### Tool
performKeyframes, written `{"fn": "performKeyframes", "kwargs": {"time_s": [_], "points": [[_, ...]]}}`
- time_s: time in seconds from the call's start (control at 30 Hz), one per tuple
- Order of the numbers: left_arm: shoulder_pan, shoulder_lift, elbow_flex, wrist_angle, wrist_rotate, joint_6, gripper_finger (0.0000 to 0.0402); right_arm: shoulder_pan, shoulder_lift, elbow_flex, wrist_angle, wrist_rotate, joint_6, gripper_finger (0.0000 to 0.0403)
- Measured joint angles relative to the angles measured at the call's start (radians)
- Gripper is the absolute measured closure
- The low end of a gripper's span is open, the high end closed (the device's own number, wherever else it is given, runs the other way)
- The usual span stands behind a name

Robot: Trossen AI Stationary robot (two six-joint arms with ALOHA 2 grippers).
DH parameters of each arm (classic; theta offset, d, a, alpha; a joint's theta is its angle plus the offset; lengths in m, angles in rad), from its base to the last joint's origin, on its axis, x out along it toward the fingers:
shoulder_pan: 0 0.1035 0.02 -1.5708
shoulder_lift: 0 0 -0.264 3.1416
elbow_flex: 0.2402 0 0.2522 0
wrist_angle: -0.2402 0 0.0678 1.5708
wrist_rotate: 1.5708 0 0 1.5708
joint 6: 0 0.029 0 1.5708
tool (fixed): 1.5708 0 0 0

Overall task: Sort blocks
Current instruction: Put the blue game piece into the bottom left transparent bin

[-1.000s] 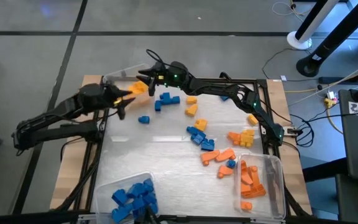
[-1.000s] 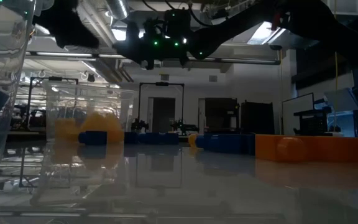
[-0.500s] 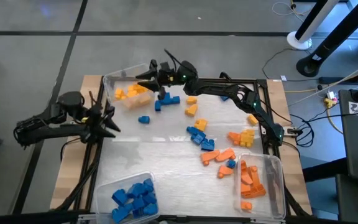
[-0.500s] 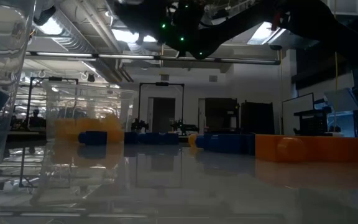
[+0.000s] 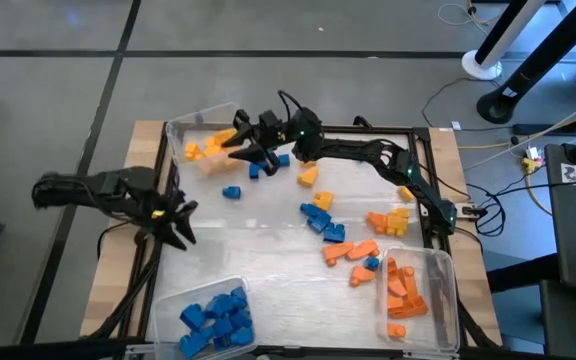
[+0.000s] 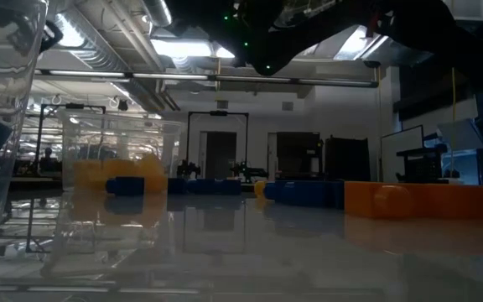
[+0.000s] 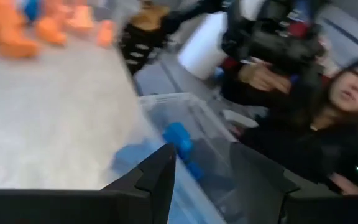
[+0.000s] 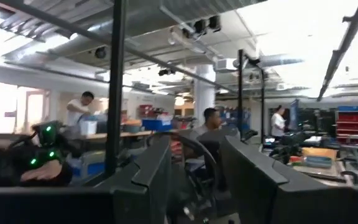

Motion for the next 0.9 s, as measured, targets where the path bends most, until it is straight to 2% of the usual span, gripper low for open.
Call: {"fn": "performKeyframes", "kwargs": {"time_s": [0.13, 0.43, 0.67, 0.9], "points": [[-0.110, 0.056, -0.010, 0.085, -0.044, 0.006, 0.0259, 0.015, 0.000, 0.000, 0.001, -0.061, 0.000, 0.0259], [-0.262, 0.212, -0.010, 0.008, -0.284, -0.006, 0.0259, 0.093, 0.000, 0.000, 0.000, -0.160, -0.004, 0.0259], [-0.264, 0.276, -0.010, 0.009, -0.449, -0.002, 0.0259, 0.160, 0.000, 0.000, 0.000, -0.253, -0.004, 0.0259], [-0.182, 0.278, -0.010, -0.067, -0.592, 0.055, 0.0259, 0.197, 0.000, 0.000, -0.015, -0.322, -0.002, 0.0259]]}}
